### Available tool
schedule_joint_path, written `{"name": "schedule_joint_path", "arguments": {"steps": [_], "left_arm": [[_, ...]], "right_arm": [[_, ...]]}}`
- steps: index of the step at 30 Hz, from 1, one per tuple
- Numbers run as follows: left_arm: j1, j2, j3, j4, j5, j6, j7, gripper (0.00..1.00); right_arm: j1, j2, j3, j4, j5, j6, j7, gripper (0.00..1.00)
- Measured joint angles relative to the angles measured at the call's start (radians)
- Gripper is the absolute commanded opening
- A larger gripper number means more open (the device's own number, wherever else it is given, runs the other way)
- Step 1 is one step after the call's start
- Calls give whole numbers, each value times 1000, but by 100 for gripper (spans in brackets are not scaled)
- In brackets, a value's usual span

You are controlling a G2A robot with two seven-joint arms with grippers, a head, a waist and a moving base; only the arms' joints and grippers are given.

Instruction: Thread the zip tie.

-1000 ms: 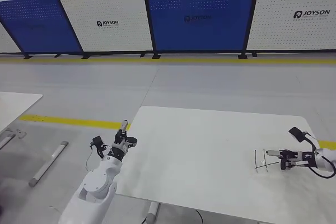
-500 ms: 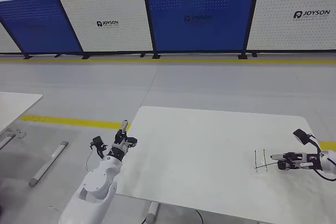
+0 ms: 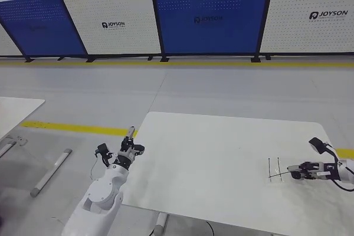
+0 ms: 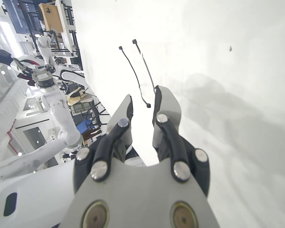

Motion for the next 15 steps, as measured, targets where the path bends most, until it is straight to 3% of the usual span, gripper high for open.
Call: {"name": "schedule_joint_path", "arguments": {"steps": [5, 7, 8, 15], "left_arm": [[0, 0, 0, 0, 0, 0, 0, 100], [0, 0, 0, 0, 0, 0, 0, 100], [0, 0, 0, 0, 0, 0, 0, 100], [0, 0, 0, 0, 0, 0, 0, 100]], "right_arm": [[10, -11, -1, 24, -3, 0, 4, 14], [14, -15, -1, 34, -4, 0, 7, 9], [16, -17, -1, 38, -5, 0, 8, 0], [23, -26, 3, 53, -15, 0, 18, 0]]}}
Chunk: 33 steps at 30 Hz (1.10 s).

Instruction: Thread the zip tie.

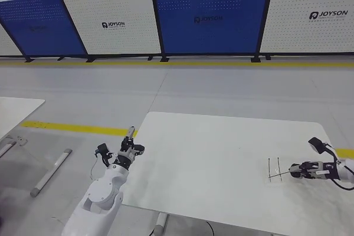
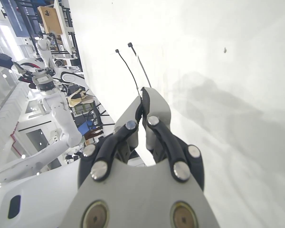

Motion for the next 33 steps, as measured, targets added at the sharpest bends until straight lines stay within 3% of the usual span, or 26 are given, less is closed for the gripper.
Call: {"name": "schedule_joint_path", "arguments": {"steps": [5, 11, 17, 21, 30, 33], "left_arm": [[0, 0, 0, 0, 0, 0, 0, 100], [0, 0, 0, 0, 0, 0, 0, 100], [0, 0, 0, 0, 0, 0, 0, 100], [0, 0, 0, 0, 0, 0, 0, 100], [0, 0, 0, 0, 0, 0, 0, 100], [0, 0, 0, 0, 0, 0, 0, 100]], "right_arm": [[1, 3, 18, -6, 5, 0, 20, 0], [-18, 38, 87, -56, 37, 0, 32, 0], [-110, 102, 196, -212, 118, 0, 32, 0], [-232, 156, 266, -372, 177, 0, 32, 0], [-237, 157, 265, -379, 170, 2, 26, 0], [-276, 157, 258, -439, 136, 7, -36, 0]]}}
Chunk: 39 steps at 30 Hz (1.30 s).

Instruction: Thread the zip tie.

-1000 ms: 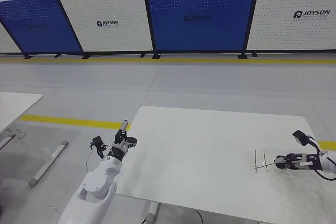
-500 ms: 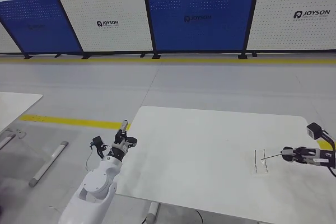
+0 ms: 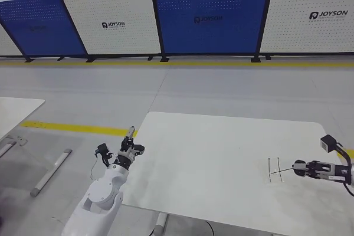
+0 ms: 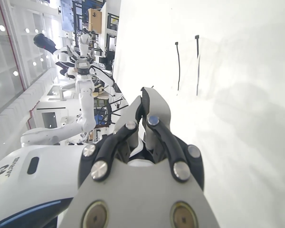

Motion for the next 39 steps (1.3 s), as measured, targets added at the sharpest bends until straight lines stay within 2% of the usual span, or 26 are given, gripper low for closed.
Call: {"name": "schedule_joint_path", "arguments": {"steps": [2, 7, 10, 13, 23, 26, 28, 31, 33, 36, 39], "left_arm": [[0, 0, 0, 0, 0, 0, 0, 100], [0, 0, 0, 0, 0, 0, 0, 100], [0, 0, 0, 0, 0, 0, 0, 100], [0, 0, 0, 0, 0, 0, 0, 100], [-4, 0, -1, -2, 3, -9, -11, 100], [-3, 2, -4, -29, -1, -27, -87, 100], [5, 4, 1, -66, -1, -32, -156, 100], [8, 9, 18, -126, -22, -5, -299, 100], [6, 13, 31, -168, 18, 1, -365, 100], [0, 15, 81, -201, 115, 4, -403, 100], [-19, 15, 129, -191, 207, 25, -393, 100]], "right_arm": [[-22, 3, 13, -52, 16, -5, -11, 0], [-91, 12, 78, -246, 103, -7, -29, 0], [-117, 4, 80, -337, 142, -7, -55, 0], [-116, -6, 50, -362, 121, 0, -79, 0], [-116, -5, 54, -360, 123, 0, -78, 0], [-116, -5, 54, -360, 123, 0, -78, 0], [-116, -5, 54, -360, 123, 0, -78, 0], [-116, -5, 54, -360, 123, 0, -78, 0], [-116, -5, 54, -360, 123, 0, -78, 0], [-116, -5, 54, -360, 123, 0, -78, 0], [-116, -5, 54, -360, 123, 0, -78, 0]]}}
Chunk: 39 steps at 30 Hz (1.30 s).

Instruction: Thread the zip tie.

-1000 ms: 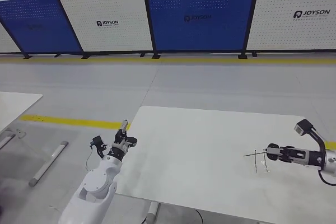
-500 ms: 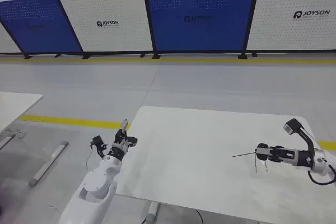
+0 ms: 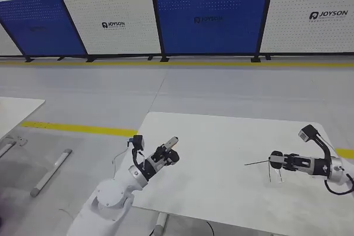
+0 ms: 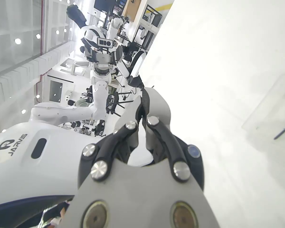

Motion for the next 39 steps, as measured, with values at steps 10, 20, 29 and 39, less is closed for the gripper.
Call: {"name": "schedule_joint_path", "arguments": {"steps": [10, 20, 29, 39], "left_arm": [[-6, -1, 10, 15, 21, -10, 19, 100], [-143, -6, 110, 169, -27, -2, -128, 100], [-210, -19, 150, 253, -65, 26, -28, 100], [-223, -16, 208, 250, -94, 14, -199, 100]], "right_arm": [[-38, -8, 17, -35, 50, -7, -83, 0], [18, -107, -180, -31, 33, -7, -321, 0], [47, -137, -232, 25, 68, -6, -324, 0], [-7, -166, -243, -62, -1, -6, -532, 0]]}}
